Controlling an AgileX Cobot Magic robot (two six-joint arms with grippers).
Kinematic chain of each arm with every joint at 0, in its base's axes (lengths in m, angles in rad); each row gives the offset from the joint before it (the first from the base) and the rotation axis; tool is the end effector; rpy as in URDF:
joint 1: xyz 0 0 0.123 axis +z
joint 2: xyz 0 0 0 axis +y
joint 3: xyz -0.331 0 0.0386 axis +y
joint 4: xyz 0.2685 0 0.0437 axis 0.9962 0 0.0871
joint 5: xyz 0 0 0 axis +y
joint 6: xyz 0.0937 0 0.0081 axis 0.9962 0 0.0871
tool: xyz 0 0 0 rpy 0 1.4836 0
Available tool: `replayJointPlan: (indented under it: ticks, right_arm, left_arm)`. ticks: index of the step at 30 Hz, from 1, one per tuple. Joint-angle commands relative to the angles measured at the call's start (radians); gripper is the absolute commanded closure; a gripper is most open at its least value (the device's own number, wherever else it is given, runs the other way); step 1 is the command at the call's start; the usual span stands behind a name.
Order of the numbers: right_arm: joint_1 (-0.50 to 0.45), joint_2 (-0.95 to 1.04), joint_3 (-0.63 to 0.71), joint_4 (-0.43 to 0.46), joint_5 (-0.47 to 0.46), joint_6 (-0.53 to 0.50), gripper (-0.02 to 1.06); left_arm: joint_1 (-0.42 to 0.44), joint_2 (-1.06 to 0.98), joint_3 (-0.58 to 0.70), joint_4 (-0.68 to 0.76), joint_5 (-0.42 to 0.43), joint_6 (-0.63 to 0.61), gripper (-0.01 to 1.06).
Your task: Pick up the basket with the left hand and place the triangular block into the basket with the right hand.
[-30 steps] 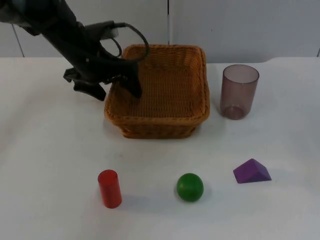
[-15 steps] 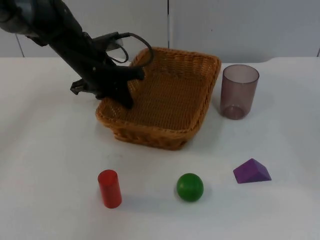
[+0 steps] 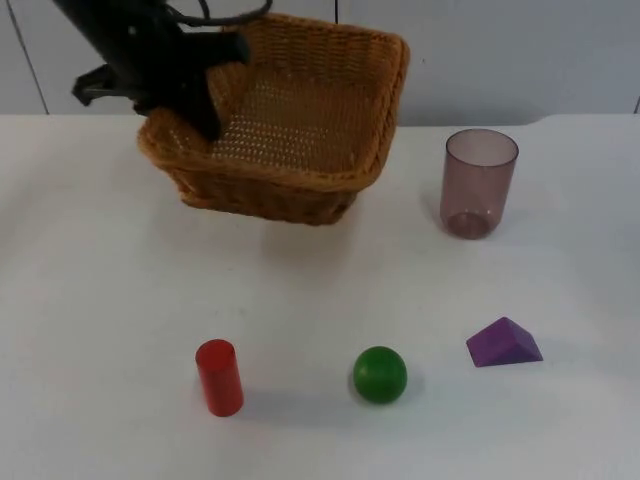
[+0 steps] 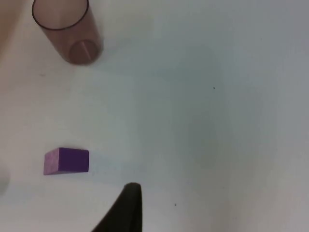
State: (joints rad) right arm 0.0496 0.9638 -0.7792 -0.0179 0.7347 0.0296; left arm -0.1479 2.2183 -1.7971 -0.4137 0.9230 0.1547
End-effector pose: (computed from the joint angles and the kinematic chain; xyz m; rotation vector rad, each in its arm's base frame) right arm 0.1780 0.0077 0.3410 -0.0344 2.4026 0.0162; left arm 0.5142 -0.1071 0.2103 0.1433 2.7819 -0.5178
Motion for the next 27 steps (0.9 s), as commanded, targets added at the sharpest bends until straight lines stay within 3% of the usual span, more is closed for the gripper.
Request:
replayJointPlan:
  ticks: [1, 6, 7, 9, 12, 20, 27]
  right_arm:
    - [-0.005, -0.003, -0.003, -0.001, -0.014, 0.0, -0.01]
    - [-0.005, -0.003, -0.003, 0.001, -0.009, 0.0, -0.01]
    - [-0.005, -0.003, -0.003, 0.001, -0.009, 0.0, -0.01]
    - [-0.005, -0.003, -0.003, 0.001, -0.009, 0.0, -0.01]
    - [-0.005, -0.003, -0.003, 0.001, -0.007, 0.0, -0.01]
    - [-0.005, -0.003, -0.003, 0.001, 0.005, 0.0, -0.01]
    - [-0.005, -0.003, 0.011, -0.003, 0.023, -0.03, -0.01]
  left_arm:
    - [0.015, -0.095, 0.097, -0.032, -0.026, -0.011, 1.05]
    - [0.089, -0.368, 0.481, -0.268, -0.107, 0.18, 1.05]
    - [0.089, -0.368, 0.481, -0.268, -0.107, 0.18, 1.05]
    - [0.123, -0.491, 0.623, -0.337, -0.121, 0.266, 1.05]
    - [0.157, -0.659, 0.823, -0.326, -0.164, 0.296, 1.05]
    - [0.179, -0.885, 1.072, -0.276, -0.177, 0.271, 1.05]
    - [0.179, -0.902, 1.106, -0.255, -0.158, 0.258, 1.05]
